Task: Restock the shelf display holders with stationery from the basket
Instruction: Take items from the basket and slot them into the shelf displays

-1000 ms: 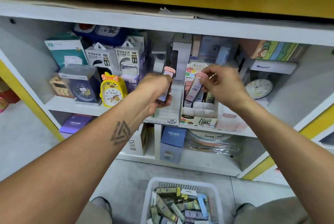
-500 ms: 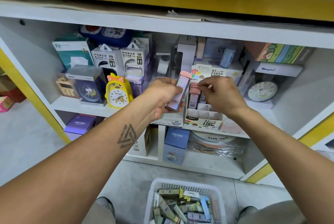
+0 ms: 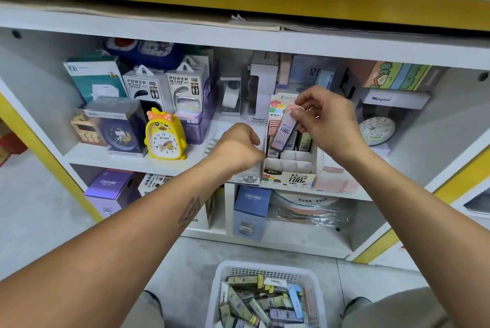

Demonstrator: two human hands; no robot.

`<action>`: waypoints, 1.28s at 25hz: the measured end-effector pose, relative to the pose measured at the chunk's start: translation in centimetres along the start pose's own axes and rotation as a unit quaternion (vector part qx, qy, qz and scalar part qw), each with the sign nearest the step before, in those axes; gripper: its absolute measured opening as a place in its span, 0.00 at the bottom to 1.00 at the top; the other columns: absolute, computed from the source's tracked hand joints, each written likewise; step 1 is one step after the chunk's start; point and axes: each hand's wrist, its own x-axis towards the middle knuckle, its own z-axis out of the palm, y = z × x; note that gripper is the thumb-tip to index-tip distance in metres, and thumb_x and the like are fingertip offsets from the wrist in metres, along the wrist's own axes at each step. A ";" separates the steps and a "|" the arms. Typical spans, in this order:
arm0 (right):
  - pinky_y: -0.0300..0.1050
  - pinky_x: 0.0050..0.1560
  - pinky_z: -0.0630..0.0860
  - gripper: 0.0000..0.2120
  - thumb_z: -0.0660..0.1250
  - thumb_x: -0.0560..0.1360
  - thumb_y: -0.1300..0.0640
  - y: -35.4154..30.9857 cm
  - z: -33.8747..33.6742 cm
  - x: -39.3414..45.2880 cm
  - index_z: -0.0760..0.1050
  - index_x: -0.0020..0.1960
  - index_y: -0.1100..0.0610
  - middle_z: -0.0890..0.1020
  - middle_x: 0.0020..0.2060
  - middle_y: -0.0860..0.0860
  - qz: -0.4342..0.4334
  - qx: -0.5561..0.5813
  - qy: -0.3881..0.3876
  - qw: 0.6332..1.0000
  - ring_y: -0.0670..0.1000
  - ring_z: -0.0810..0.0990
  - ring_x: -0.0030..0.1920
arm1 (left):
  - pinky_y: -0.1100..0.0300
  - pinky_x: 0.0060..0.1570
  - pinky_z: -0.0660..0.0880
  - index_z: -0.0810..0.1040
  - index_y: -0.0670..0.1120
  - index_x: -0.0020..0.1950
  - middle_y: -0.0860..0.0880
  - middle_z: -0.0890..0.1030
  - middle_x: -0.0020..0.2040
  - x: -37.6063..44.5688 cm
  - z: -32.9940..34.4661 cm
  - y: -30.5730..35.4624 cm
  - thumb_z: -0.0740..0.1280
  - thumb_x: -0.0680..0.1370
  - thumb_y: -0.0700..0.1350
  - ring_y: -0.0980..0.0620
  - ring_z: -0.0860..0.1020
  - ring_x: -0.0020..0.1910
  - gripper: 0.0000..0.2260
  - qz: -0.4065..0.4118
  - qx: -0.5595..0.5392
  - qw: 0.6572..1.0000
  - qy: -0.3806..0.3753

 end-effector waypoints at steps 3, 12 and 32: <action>0.54 0.44 0.82 0.03 0.71 0.78 0.57 0.5 0.7 -0.6 0.77 0.50 0.52 0.83 0.42 0.48 -0.038 -0.073 -0.043 0.996 0.52 0.83 0.38 | 0.59 0.51 0.77 0.79 0.47 0.59 0.47 0.82 0.55 0.3 1.0 -0.4 0.73 0.73 0.42 0.47 0.80 0.53 0.15 0.014 0.096 0.995 0.007; 0.50 0.53 0.76 0.09 0.67 0.78 0.62 1.7 1.5 -0.8 0.84 0.54 0.59 0.83 0.50 0.54 -0.132 -0.243 -0.109 0.955 0.56 0.80 0.51 | 0.57 0.46 0.80 0.80 0.46 0.55 0.47 0.83 0.50 0.6 3.1 -0.8 0.72 0.73 0.41 0.47 0.81 0.48 0.12 0.020 0.162 0.987 -0.012; 0.47 0.60 0.75 0.17 0.66 0.76 0.62 14.7 10.1 -26.6 0.76 0.65 0.57 0.79 0.63 0.57 0.186 -0.288 -0.490 0.802 0.57 0.77 0.61 | 0.54 0.43 0.75 0.77 0.40 0.59 0.42 0.80 0.55 -10.7 14.3 -16.9 0.73 0.73 0.45 0.44 0.78 0.48 0.17 0.061 0.414 0.831 -0.367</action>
